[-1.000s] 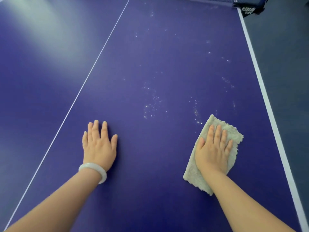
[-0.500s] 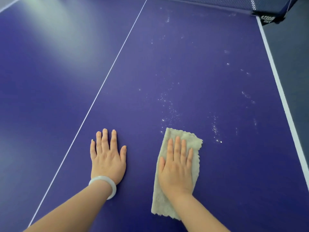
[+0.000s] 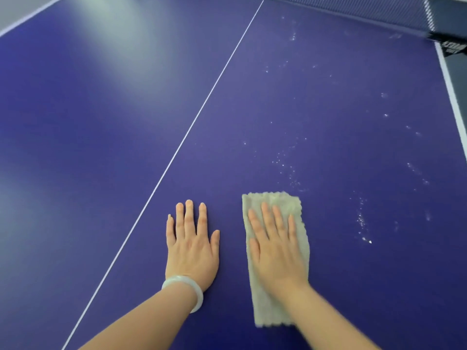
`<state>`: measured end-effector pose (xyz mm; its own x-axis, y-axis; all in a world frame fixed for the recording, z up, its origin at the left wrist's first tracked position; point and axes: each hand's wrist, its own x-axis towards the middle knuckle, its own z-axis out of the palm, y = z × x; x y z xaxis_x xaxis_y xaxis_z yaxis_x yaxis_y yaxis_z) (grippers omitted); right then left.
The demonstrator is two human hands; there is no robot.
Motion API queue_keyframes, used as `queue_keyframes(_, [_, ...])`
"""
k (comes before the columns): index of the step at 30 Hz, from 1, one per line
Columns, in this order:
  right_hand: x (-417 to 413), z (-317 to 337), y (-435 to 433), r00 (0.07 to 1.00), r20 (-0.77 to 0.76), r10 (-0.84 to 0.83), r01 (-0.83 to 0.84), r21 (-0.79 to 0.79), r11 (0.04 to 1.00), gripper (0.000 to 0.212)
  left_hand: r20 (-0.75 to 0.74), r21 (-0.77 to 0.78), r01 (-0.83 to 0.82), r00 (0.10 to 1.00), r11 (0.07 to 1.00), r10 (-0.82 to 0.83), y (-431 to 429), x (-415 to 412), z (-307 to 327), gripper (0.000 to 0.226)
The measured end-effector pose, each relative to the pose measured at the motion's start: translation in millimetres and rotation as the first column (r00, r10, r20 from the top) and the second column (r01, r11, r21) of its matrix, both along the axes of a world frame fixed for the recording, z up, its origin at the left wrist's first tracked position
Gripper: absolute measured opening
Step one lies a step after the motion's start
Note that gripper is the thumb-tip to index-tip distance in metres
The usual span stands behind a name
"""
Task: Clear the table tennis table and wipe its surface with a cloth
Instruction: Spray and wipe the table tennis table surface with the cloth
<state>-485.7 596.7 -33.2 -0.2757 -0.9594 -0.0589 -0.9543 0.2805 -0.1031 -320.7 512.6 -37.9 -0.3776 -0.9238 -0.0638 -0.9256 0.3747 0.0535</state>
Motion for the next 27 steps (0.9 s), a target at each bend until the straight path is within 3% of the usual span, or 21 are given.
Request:
queue_keyframes(2, [-34.2, -0.4, -34.8, 1.000, -0.009, -0.027, 0.027, 0.046, 0.999, 0.060, -0.005, 0.008, -0.001, 1.000, 1.000, 0.001, -0.3, -0.4, 0.4, 0.066])
queue_keyframes(4, [-57.2, 0.0, -47.7, 0.981, 0.004, -0.196, 0.195, 0.088, 0.977, 0.063, -0.012, 0.007, 0.001, 1.000, 1.000, -0.001, 0.1, -0.7, 0.2, 0.066])
queue_keyframes(7, [-34.7, -0.8, -32.9, 0.938, -0.021, -0.346, 0.347, 0.018, 0.938, 0.062, -0.030, 0.012, 0.006, 1.000, 1.000, -0.006, 0.0, -1.4, 0.4, 0.065])
queue_keyframes(10, [4.2, -0.4, -22.4, 0.996, -0.032, -0.082, 0.082, -0.011, 0.997, 0.058, -0.047, 0.027, 0.010, 0.999, 1.000, -0.009, -0.5, -2.1, 0.6, 0.065])
queue_keyframes(14, [-9.7, -1.0, -85.5, 0.971, 0.001, 0.241, -0.241, 0.005, 0.971, 0.057, -0.054, 0.038, 0.013, 0.998, 0.999, -0.011, -0.2, -1.3, 1.4, 0.064])
queue_keyframes(16, [-31.9, -2.6, -121.5, 0.973, -0.022, 0.230, -0.229, 0.024, 0.973, 0.058, -0.057, 0.033, 0.015, 0.998, 0.999, -0.013, -0.9, -1.7, 2.2, 0.064])
queue_keyframes(18, [-54.9, -1.3, -140.1, 0.999, -0.015, 0.032, -0.031, 0.066, 0.997, 0.060, -0.061, 0.028, 0.012, 0.998, 1.000, -0.011, -0.5, -2.3, 2.1, 0.064])
queue_keyframes(21, [-50.8, 0.5, -128.2, 0.966, -0.009, -0.257, 0.257, 0.072, 0.964, 0.058, -0.062, 0.035, 0.019, 0.998, 0.999, -0.017, 0.1, -1.4, 1.8, 0.064])
queue_keyframes(23, [-26.0, -0.2, -117.3, 0.977, -0.042, -0.211, 0.213, 0.056, 0.975, 0.058, -0.070, 0.038, 0.021, 0.997, 0.999, -0.018, -0.4, -1.2, 2.1, 0.064])
queue_keyframes(27, [-7.0, 4.1, -150.6, 0.989, 0.021, 0.146, -0.147, 0.063, 0.987, 0.065, -0.074, 0.036, 0.026, 0.997, 0.999, -0.024, -0.6, -1.6, 2.2, 0.063])
